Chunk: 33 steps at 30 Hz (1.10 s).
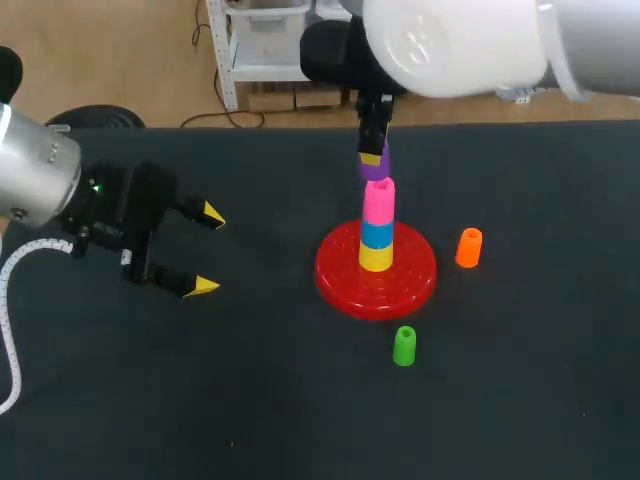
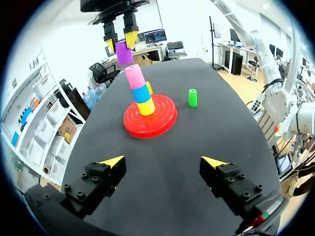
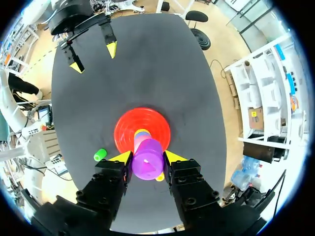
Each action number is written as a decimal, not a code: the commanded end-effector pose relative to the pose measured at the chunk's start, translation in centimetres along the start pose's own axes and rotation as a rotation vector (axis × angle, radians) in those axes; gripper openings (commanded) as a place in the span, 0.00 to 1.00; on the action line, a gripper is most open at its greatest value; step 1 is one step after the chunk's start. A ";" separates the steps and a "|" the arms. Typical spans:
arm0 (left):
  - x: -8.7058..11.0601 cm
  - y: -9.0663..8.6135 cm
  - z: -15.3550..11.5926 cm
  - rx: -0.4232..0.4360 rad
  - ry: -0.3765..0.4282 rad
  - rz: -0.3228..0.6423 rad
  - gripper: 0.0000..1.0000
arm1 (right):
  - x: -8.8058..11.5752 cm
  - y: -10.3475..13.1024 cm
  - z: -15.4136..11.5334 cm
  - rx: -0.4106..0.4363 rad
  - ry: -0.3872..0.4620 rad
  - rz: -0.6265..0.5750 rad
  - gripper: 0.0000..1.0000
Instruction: Pick up and stack the cylinders on the red base in this order: pink,purple,orange,green
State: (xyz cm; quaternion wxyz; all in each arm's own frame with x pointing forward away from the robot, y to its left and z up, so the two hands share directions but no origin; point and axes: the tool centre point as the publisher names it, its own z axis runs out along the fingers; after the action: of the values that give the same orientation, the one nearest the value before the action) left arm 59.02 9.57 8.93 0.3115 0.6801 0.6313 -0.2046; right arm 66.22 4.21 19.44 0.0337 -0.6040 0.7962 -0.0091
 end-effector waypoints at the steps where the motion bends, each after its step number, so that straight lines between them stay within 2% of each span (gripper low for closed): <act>1: 0.1 0.1 0.0 0.001 -0.002 0.002 1.00 | 1.0 -0.7 0.2 -0.014 -0.019 0.023 0.00; 8: 0.1 0.1 0.0 0.001 -0.002 0.002 1.00 | 1.7 -1.1 0.7 -0.022 -0.012 0.043 0.00; 18: 0.1 0.1 0.0 0.001 -0.002 0.002 1.00 | 1.3 -0.8 1.6 -0.035 -0.011 0.030 0.00; 33: 0.1 0.1 0.0 0.001 -0.002 0.002 1.00 | 0.9 0.0 0.7 -0.023 -0.027 0.000 0.00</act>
State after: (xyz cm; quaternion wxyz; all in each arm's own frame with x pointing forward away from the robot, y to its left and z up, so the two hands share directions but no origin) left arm 59.02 9.57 8.93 0.3115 0.6801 0.6313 -0.2046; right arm 66.42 3.48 18.74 0.0353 -0.6042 0.7960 0.0092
